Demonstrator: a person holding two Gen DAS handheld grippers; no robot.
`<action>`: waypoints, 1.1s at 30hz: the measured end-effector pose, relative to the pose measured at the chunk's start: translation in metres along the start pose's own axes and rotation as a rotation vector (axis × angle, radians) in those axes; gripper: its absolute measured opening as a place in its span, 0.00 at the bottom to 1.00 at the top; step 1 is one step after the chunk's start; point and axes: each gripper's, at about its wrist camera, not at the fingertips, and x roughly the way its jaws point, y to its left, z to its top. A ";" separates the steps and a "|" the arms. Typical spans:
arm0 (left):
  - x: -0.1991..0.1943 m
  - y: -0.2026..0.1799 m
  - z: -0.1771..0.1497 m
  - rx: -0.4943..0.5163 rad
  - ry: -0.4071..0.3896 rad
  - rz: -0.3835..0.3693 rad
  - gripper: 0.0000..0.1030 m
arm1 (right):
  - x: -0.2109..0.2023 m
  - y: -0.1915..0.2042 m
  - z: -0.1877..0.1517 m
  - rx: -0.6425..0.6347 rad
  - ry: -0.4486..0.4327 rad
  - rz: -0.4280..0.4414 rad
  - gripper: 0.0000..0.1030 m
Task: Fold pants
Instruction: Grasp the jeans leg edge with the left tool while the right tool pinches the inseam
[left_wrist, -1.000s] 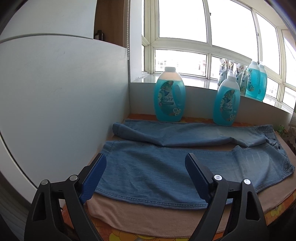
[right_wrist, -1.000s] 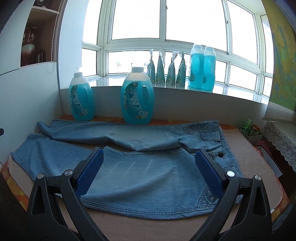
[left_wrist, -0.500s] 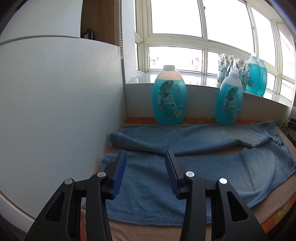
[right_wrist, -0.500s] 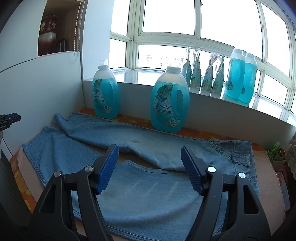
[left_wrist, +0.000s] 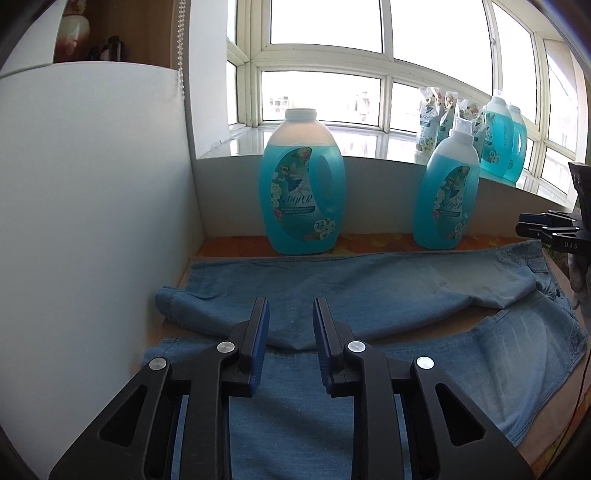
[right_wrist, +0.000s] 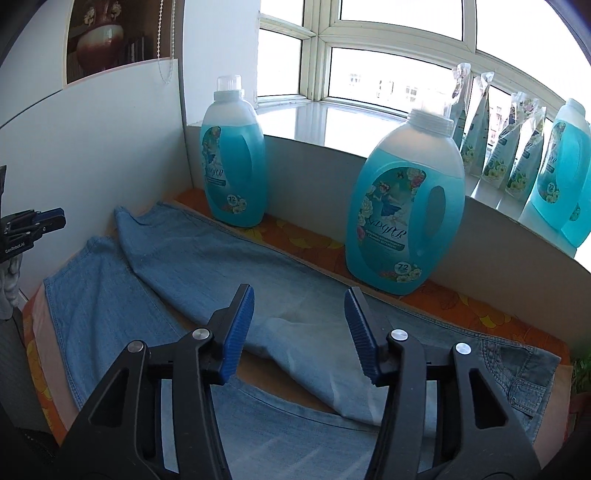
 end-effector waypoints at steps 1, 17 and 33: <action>0.007 -0.001 0.002 0.001 0.011 -0.002 0.20 | 0.011 0.000 0.005 -0.016 0.014 0.001 0.45; 0.135 0.010 0.006 -0.028 0.213 0.027 0.13 | 0.202 0.025 0.019 -0.233 0.221 0.125 0.45; 0.200 0.025 -0.009 -0.027 0.347 0.086 0.13 | 0.267 0.007 0.013 -0.210 0.282 0.194 0.44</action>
